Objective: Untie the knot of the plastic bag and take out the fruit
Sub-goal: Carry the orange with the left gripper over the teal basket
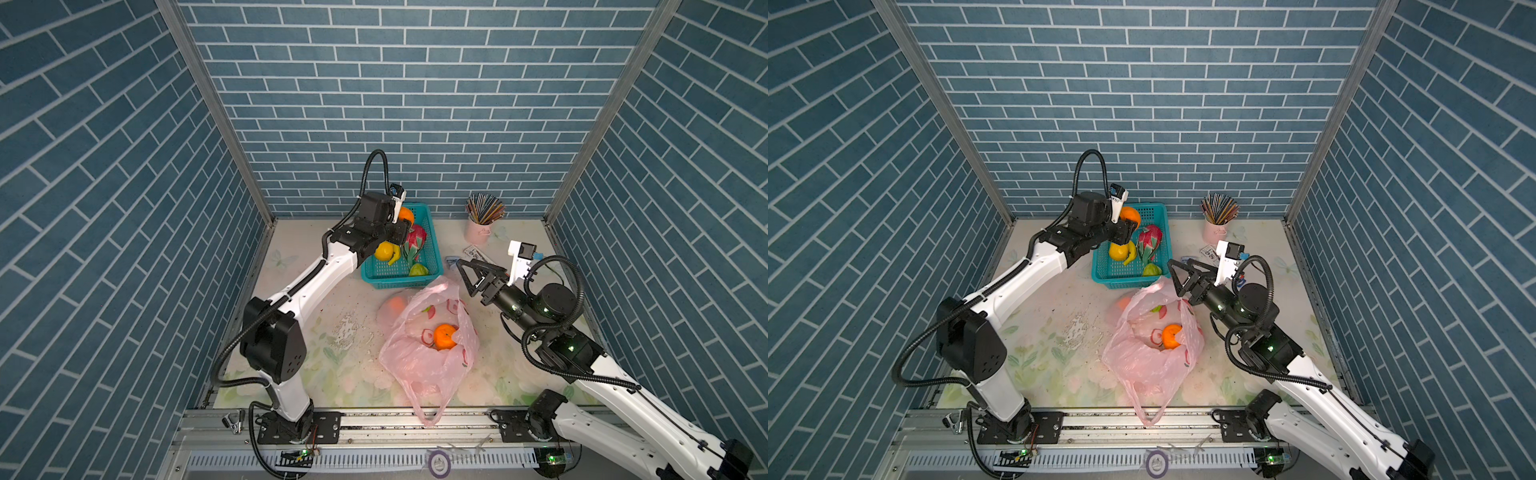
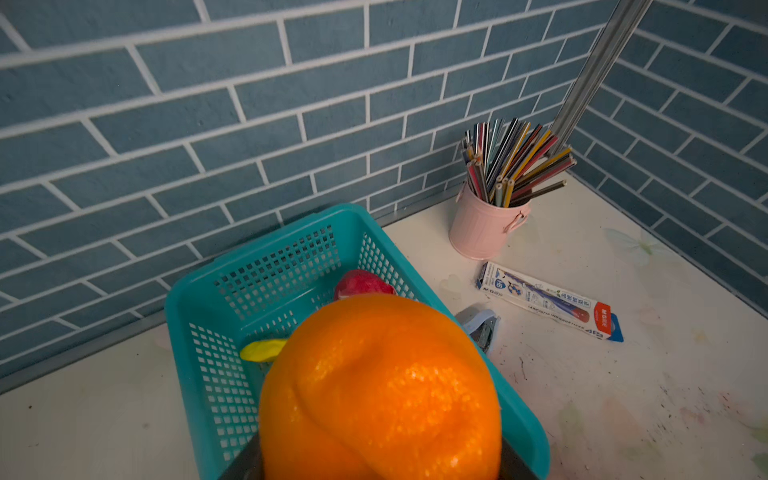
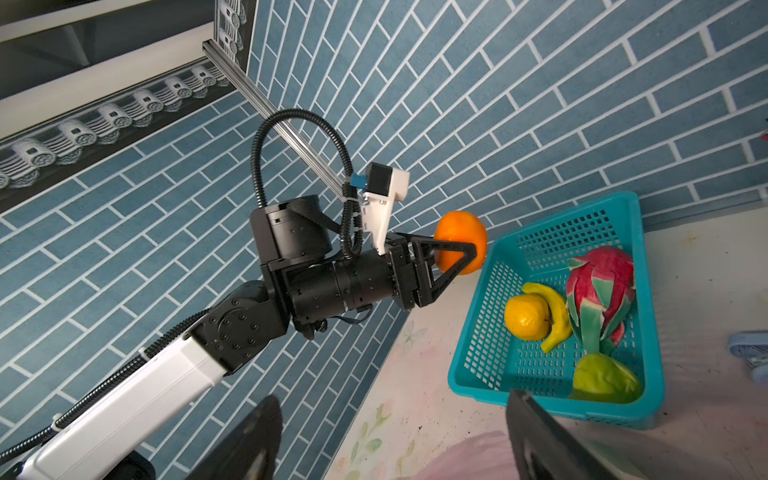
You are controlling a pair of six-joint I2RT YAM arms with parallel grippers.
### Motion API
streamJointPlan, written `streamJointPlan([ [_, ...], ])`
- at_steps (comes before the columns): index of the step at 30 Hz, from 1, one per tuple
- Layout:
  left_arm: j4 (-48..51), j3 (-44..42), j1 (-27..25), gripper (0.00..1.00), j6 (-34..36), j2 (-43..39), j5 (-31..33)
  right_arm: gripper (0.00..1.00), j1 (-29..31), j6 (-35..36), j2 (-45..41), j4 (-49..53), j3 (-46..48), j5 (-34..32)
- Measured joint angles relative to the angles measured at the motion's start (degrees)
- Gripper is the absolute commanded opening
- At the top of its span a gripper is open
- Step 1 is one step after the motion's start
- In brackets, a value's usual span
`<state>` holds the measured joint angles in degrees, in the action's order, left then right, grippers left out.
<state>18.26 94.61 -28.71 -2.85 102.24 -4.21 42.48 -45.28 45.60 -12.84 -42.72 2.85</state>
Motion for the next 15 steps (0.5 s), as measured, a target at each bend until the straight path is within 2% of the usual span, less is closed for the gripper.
streamJointPlan([
  [15,8.4,0.5,1.3,0.47,0.3,12.4,-4.1,0.84,0.0,-3.2,6.6,-0.1,-2.3,1.0],
])
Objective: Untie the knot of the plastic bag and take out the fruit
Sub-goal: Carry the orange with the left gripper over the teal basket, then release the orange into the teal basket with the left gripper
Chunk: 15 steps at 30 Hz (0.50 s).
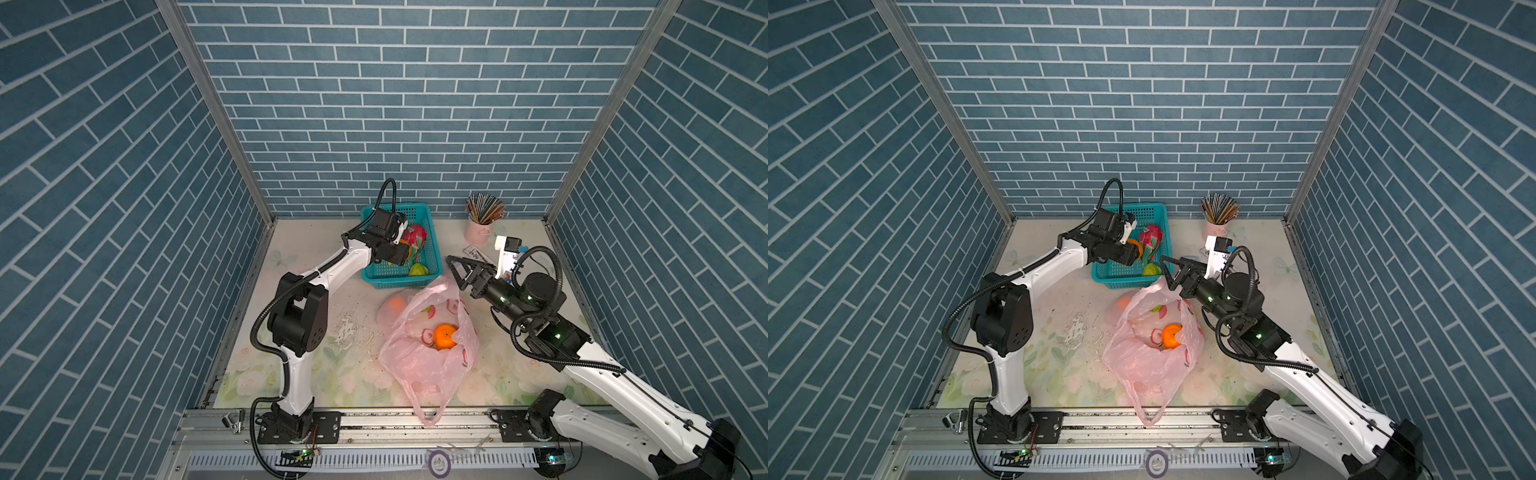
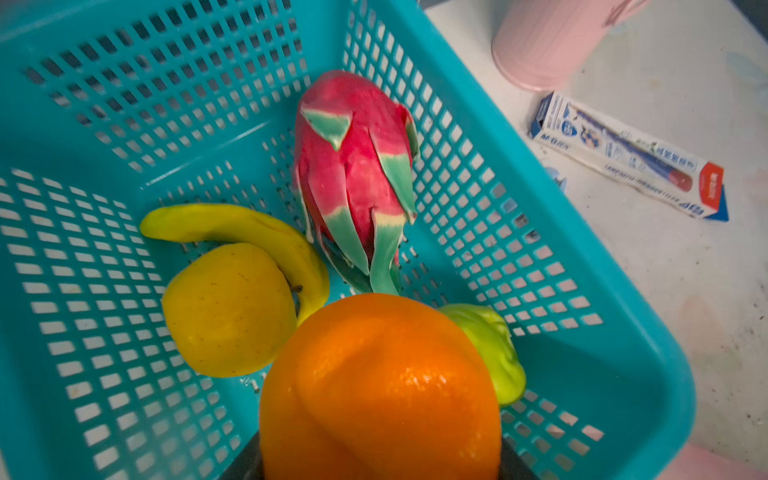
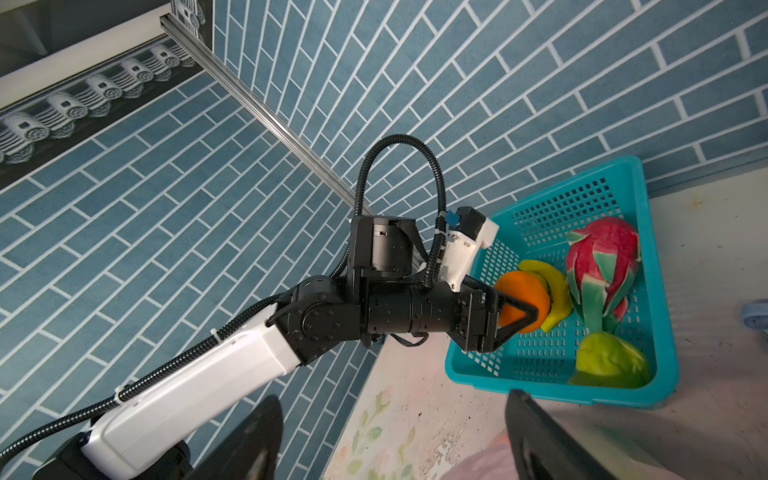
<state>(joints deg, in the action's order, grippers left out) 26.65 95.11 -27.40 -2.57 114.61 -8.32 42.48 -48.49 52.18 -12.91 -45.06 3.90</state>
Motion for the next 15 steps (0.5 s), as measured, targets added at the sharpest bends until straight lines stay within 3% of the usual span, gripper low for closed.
streamJointPlan([
  [10,2.1,0.3,0.0,0.49,1.1,5.6,0.1,0.84,0.0,-1.2,1.0,-0.1,0.0,0.2],
  [15,2.2,0.5,0.0,0.66,1.5,7.0,0.2,0.84,0.0,-1.2,1.0,-0.4,0.0,0.2],
])
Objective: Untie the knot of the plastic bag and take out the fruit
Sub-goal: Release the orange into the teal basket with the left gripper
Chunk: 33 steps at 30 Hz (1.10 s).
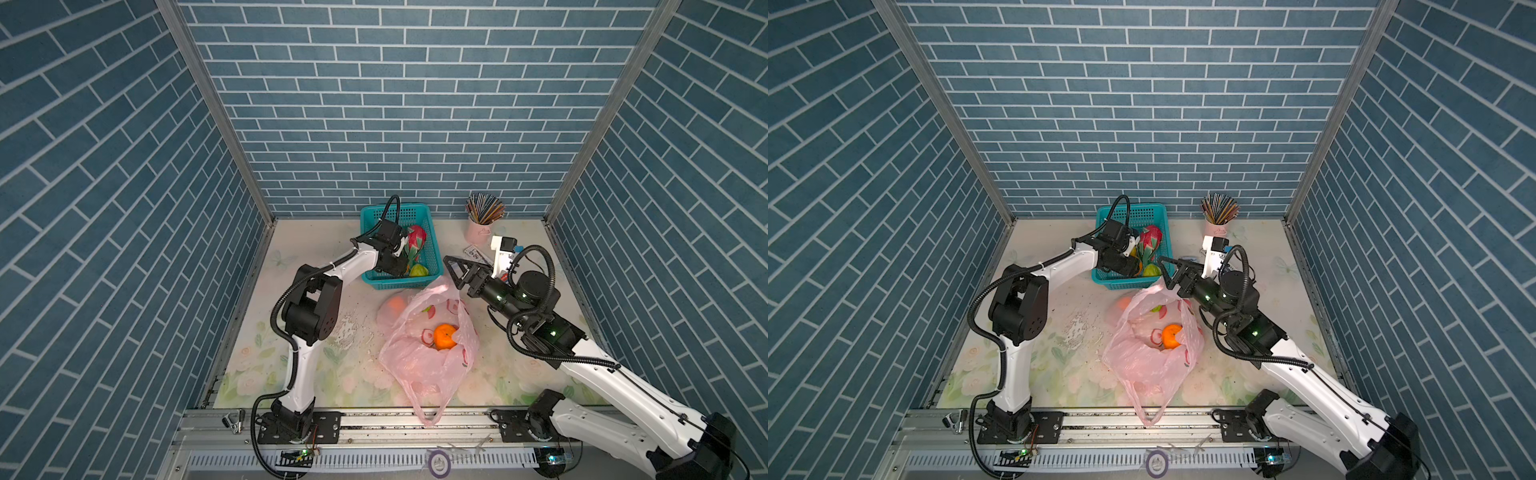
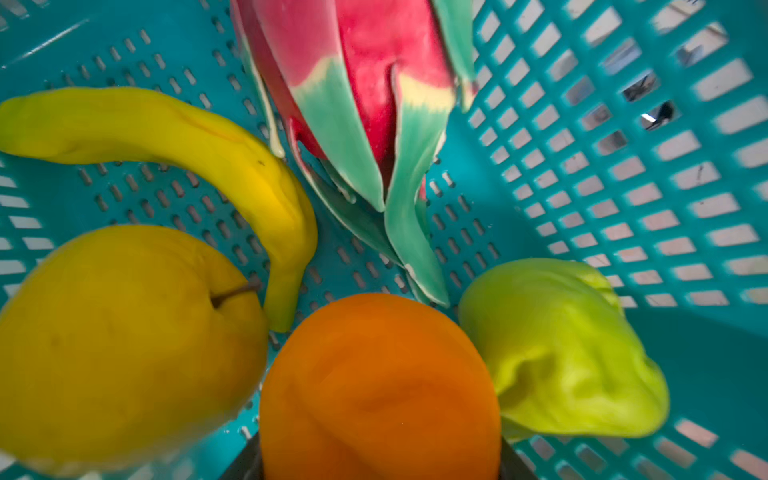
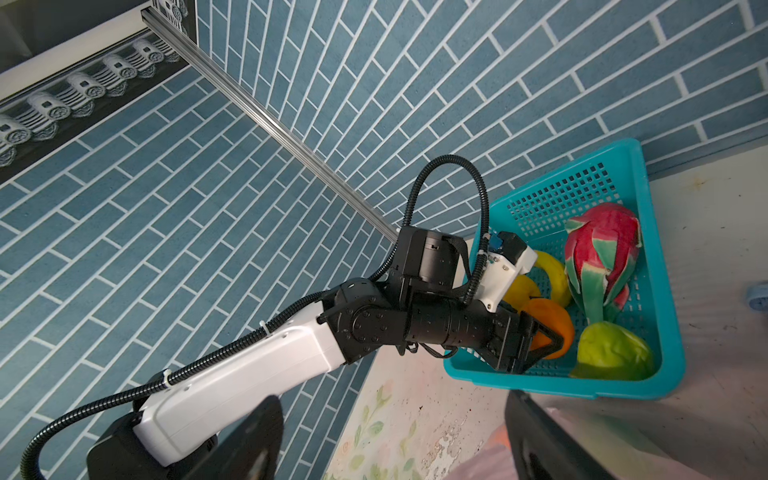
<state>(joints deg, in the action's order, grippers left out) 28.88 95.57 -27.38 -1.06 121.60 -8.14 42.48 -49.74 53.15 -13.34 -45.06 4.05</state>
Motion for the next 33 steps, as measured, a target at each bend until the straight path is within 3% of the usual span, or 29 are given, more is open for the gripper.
streamJointPlan([
  [8,-0.1,0.1,0.0,0.80,0.7,-0.5,0.4,0.84,0.0,0.0,-0.4,0.0,0.0,0.0],
  [16,-0.3,-0.5,0.0,0.81,0.5,-6.6,0.2,0.84,0.0,-0.6,-2.1,0.0,0.0,0.0],
  [23,-2.2,-5.2,0.0,0.81,0.4,-20.9,-2.1,0.81,0.0,-0.5,-4.4,1.8,0.0,0.1],
  [33,-7.6,-17.3,0.0,0.81,0.2,-43.1,-13.6,0.73,0.4,0.7,-10.6,8.9,2.1,2.3],
])
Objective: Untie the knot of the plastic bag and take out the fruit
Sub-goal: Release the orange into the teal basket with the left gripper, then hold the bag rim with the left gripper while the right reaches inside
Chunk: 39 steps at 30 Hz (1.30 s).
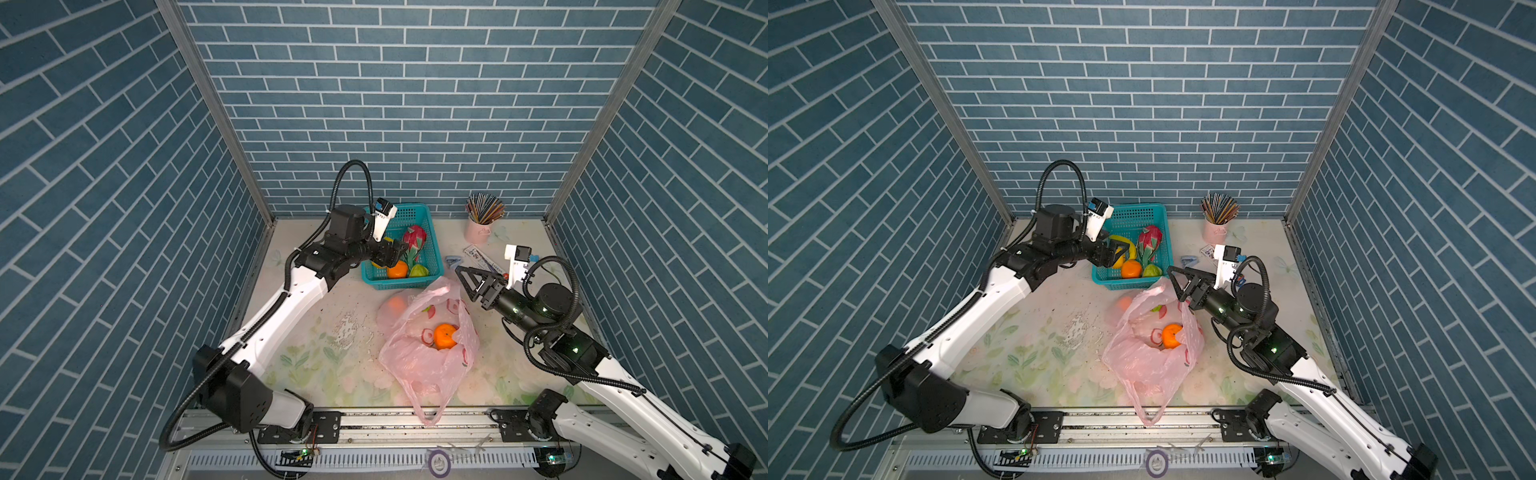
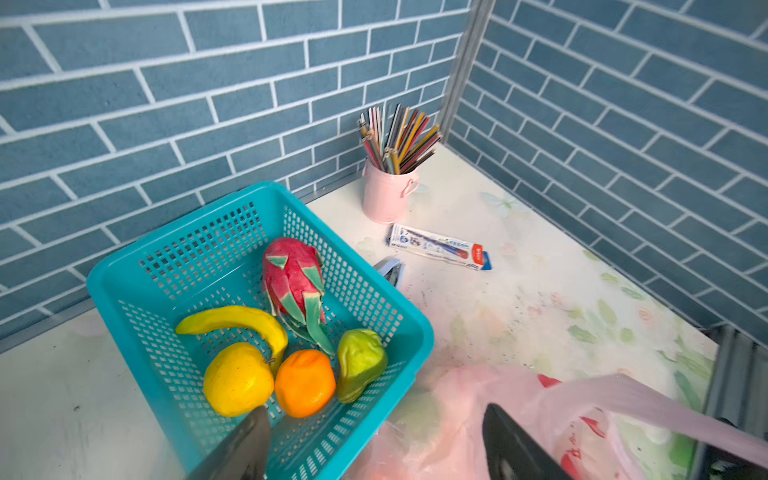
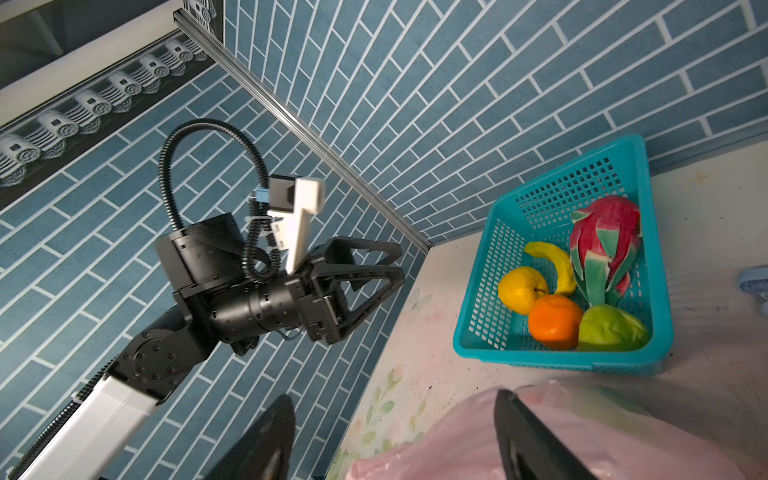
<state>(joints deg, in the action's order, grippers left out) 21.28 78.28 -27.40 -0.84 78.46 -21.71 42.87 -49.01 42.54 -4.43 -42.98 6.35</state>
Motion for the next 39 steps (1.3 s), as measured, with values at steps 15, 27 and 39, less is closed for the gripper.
streamJointPlan([
  [15,-0.5,-15.6,-9.2,0.87,2.3,-19.2,-4.0,0.60,8.2,-0.6,-8.0,12.1,10.2,0.6],
  [27,-2.2,-22.9,-16.7,0.76,0.7,-11.0,1.2,0.55,17.1,-0.9,6.5,3.8,13.8,-4.9],
  [39,-2.2,-22.9,-17.2,0.00,-1.6,-9.0,10.8,0.54,19.1,-0.1,28.8,-3.4,7.9,-10.0],
])
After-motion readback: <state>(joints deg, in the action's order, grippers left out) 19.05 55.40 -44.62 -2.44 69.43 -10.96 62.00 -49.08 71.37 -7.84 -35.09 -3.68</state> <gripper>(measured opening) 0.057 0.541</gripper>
